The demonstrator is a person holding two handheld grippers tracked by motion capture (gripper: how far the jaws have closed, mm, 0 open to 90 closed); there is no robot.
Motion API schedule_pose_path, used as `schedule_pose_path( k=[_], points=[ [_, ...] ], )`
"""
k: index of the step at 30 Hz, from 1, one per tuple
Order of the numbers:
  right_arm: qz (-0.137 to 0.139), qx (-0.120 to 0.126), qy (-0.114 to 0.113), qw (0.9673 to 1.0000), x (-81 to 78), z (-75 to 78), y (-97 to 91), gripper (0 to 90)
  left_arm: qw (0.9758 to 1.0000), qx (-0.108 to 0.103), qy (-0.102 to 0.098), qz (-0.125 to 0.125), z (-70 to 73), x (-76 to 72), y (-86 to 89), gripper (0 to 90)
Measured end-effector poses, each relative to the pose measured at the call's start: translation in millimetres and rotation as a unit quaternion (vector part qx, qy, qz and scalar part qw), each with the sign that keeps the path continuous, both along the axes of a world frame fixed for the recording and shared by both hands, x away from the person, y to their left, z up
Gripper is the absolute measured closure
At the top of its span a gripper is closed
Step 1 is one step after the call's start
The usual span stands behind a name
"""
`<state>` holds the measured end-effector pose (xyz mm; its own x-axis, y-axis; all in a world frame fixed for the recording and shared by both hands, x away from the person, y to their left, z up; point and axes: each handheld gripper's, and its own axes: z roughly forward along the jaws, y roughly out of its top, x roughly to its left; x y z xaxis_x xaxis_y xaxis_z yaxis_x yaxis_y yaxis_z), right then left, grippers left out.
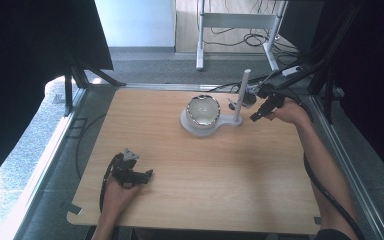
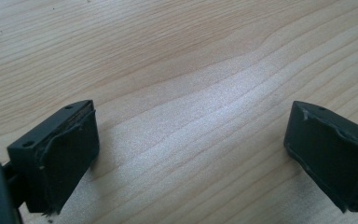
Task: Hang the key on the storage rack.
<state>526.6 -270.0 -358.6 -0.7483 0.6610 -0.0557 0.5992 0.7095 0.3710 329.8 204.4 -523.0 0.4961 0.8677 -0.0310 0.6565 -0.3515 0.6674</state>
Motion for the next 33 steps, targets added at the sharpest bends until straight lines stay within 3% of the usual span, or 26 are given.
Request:
schedule_pose_path(
  k=[9,23,33],
  points=[
    [0.010,-0.001,-0.016,0.9998,-13.2,-3.5,1.1,13.8,1.0000,0.000,0.000,0.000,0.0,0.0,0.0,3.1],
    [0.022,0.003,-0.036,0.9991,-38.7,-2.6,-0.1,8.9,1.0000,0.000,0.000,0.000,0.0,0.0,0.0,3.1],
    [0.028,0.011,-0.073,0.9969,-56.7,-2.6,-5.5,6.1,1.0000,0.000,0.000,0.000,0.0,0.0,0.0,3.1]
  ],
)
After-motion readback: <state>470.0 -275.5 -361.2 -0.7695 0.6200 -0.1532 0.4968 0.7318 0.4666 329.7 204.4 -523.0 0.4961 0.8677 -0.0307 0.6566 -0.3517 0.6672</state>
